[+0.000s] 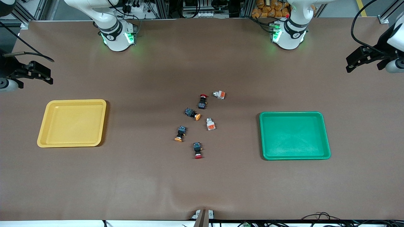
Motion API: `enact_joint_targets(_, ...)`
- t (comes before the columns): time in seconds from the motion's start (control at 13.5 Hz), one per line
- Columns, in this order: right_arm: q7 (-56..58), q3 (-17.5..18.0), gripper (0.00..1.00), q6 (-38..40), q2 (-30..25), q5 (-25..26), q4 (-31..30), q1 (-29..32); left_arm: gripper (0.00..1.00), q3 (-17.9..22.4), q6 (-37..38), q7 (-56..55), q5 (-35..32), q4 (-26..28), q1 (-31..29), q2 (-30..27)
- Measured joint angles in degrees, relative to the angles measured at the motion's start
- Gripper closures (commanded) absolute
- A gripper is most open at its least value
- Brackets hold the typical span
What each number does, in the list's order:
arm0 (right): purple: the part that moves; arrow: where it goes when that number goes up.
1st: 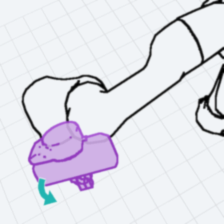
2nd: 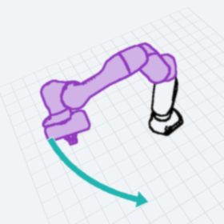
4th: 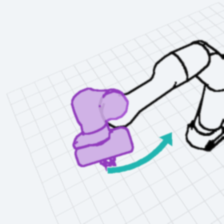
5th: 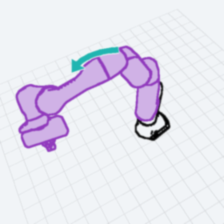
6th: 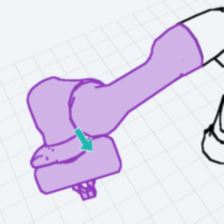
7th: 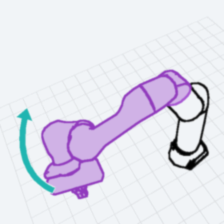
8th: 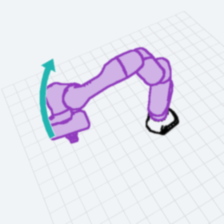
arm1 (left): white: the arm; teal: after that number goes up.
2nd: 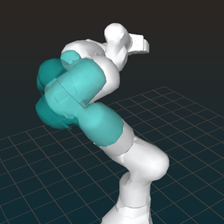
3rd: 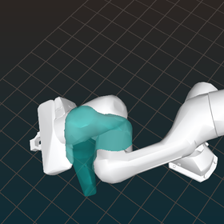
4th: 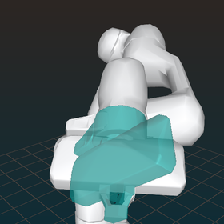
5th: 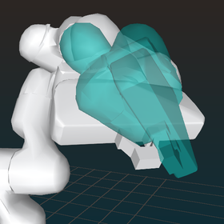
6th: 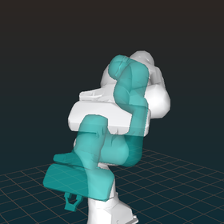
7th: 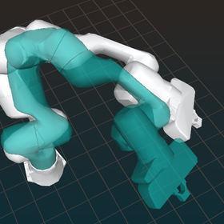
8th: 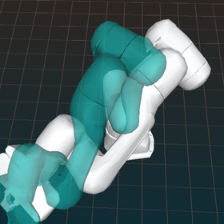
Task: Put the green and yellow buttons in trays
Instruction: 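Reach the left gripper toward a white-and-orange button in the cluster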
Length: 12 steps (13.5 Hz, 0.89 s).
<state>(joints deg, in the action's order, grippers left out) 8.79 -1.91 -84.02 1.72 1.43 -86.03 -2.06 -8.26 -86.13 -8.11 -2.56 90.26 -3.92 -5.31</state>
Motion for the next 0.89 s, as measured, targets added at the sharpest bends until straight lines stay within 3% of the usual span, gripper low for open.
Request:
enact_joint_targets(0.52,-0.32,0.0,0.0,0.04,0.0,0.0,0.0,-0.05,0.0,0.04,0.01,0.51,1.19,-1.14,0.15,1.5)
enact_joint_targets(0.89,-0.33,-0.01,0.0,0.08,0.0,0.0,-0.01,-0.05,0.0,-2.93,-2.65,0.4,6.47,-0.23,0.87,7.32)
